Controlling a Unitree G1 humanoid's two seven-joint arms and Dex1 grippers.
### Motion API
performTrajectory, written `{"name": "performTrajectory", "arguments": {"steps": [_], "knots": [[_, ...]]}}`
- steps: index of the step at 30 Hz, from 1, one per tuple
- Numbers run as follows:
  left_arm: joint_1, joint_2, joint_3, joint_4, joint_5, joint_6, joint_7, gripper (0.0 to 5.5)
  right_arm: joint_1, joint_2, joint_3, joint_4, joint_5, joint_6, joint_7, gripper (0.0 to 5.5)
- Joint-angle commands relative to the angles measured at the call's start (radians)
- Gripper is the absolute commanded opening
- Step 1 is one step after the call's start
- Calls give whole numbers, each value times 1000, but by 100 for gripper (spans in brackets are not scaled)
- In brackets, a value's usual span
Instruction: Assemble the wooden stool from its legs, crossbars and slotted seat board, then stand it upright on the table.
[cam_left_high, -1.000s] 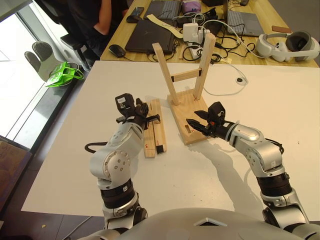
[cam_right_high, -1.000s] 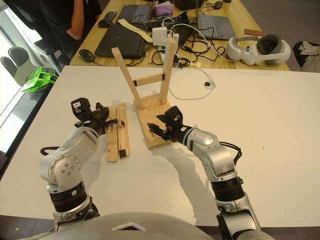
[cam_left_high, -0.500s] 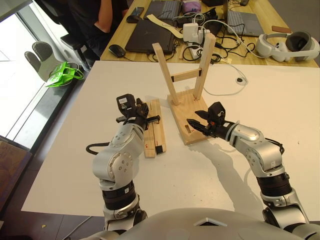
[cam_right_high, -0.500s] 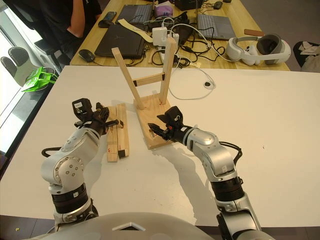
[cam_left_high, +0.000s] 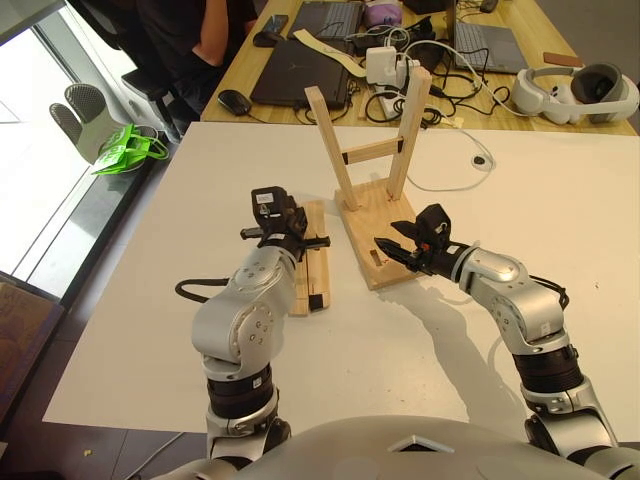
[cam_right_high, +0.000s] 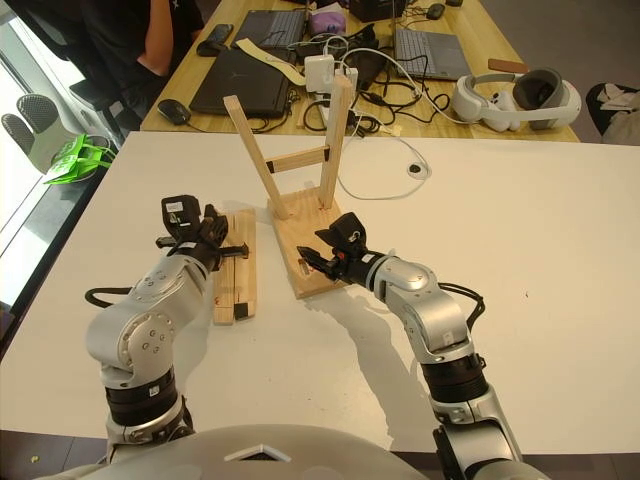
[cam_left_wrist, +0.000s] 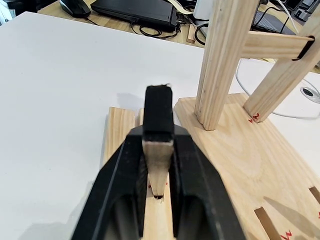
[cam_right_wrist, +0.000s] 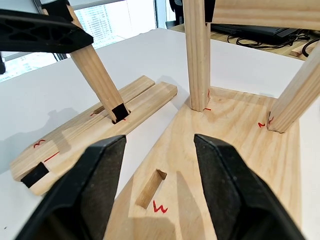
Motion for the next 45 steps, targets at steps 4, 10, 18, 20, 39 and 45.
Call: {"name": "performTrajectory", "arguments": {"steps": [4, 10, 18, 20, 39, 45], "knots": [[51, 25, -23, 36, 73, 79, -10, 40, -8, -5, 2, 1, -11, 0, -7, 251], [31, 149, -93, 57, 134, 102, -69, 40, -4, -3, 3, -3, -18, -5, -19, 251], [8, 85, -38, 150, 125, 48, -133, 40, -13, 0, 5, 10, -27, -14, -17, 251], [3, 54, 0, 171, 118, 44, -144, 40, -14, 1, 5, 11, -28, -14, -17, 251], [-5, 124, -52, 116, 222, -24, -213, 182, -20, -3, 6, 16, -30, -17, -12, 251], [-53, 143, 25, -35, 179, 38, -267, 260, -16, -6, 1, 13, -28, -18, -13, 251]]}}
